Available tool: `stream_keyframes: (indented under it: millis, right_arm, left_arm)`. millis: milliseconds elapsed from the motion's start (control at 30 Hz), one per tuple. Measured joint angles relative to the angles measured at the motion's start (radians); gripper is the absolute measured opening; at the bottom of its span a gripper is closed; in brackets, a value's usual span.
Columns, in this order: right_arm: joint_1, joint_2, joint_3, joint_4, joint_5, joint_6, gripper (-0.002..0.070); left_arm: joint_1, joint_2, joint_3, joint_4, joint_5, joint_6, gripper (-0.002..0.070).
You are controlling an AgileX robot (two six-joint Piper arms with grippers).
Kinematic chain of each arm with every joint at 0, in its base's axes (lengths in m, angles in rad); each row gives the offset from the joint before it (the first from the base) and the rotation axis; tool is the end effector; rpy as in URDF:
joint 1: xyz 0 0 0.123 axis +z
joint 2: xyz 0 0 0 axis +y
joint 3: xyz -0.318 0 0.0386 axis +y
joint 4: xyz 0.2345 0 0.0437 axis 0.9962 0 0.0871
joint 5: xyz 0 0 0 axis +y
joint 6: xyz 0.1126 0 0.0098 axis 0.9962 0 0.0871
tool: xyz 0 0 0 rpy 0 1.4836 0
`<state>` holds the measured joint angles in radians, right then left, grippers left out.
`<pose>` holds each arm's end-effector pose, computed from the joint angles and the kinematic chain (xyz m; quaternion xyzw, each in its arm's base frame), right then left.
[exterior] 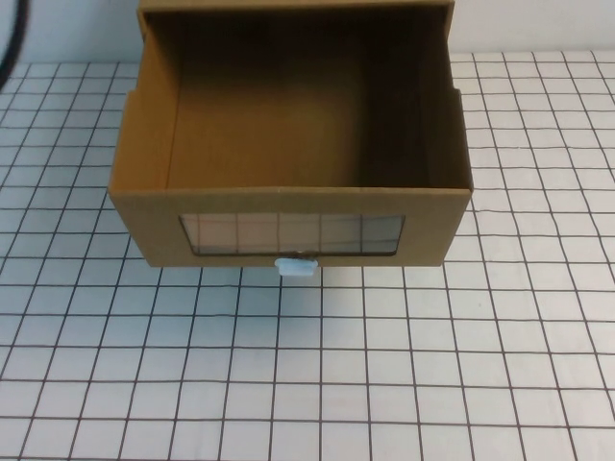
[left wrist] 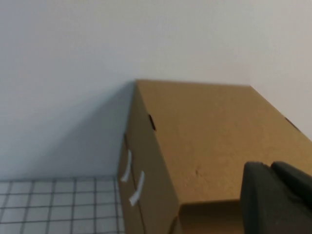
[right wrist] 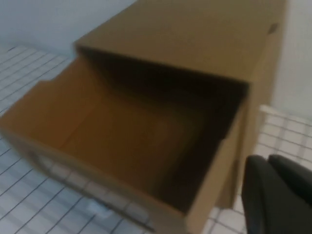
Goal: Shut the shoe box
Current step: Press the shoe box with left arm, then close the shoe box with your right arm
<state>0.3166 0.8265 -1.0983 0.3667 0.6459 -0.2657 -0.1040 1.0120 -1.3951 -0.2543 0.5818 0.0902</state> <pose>0.1197 0.0649 0.4603 -0.1773 0.7690 0.1900 0.5841 0.1741 -0.0339 0.5304 0.0393 0.7391 -0.1271 0.6604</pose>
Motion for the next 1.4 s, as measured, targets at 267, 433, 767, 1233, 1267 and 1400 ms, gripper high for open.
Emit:
stream_keyframes:
  millis: [267, 433, 767, 1233, 1267, 1400]
  right_arm:
    - [0.135, 0.162, 0.002, 0.491, 0.197, -0.542, -0.0013]
    - [0.243, 0.259, 0.002, 0.605, 0.231, -0.681, -0.0013]
    - [0.539, 0.365, 0.069, 0.634, 0.082, -0.765, -0.0013]
    - [0.622, 0.714, 0.102, 0.95, -0.165, -1.376, -0.0013]
    - [0.622, 0.728, 0.102, 1.001, -0.189, -1.45, -0.0013]
    - [0.624, 0.767, 0.102, 1.161, -0.281, -1.716, -0.0013]
  left_arm:
    - [0.0, 0.423, -0.361, -0.356, 0.276, 0.27, -0.0005]
    - [0.0, 0.733, -0.679, -0.488, 0.443, 0.29, -0.0005]
    - [-0.042, 1.307, -1.304, -0.595, 0.659, 0.082, -0.0005]
    - [-0.072, 1.469, -1.561, -0.597, 0.645, -0.035, -0.0005]
    - [-0.072, 1.469, -1.561, -0.596, 0.645, -0.035, -0.0006]
    - [-0.075, 1.469, -1.561, -0.583, 0.643, -0.037, -0.0006]
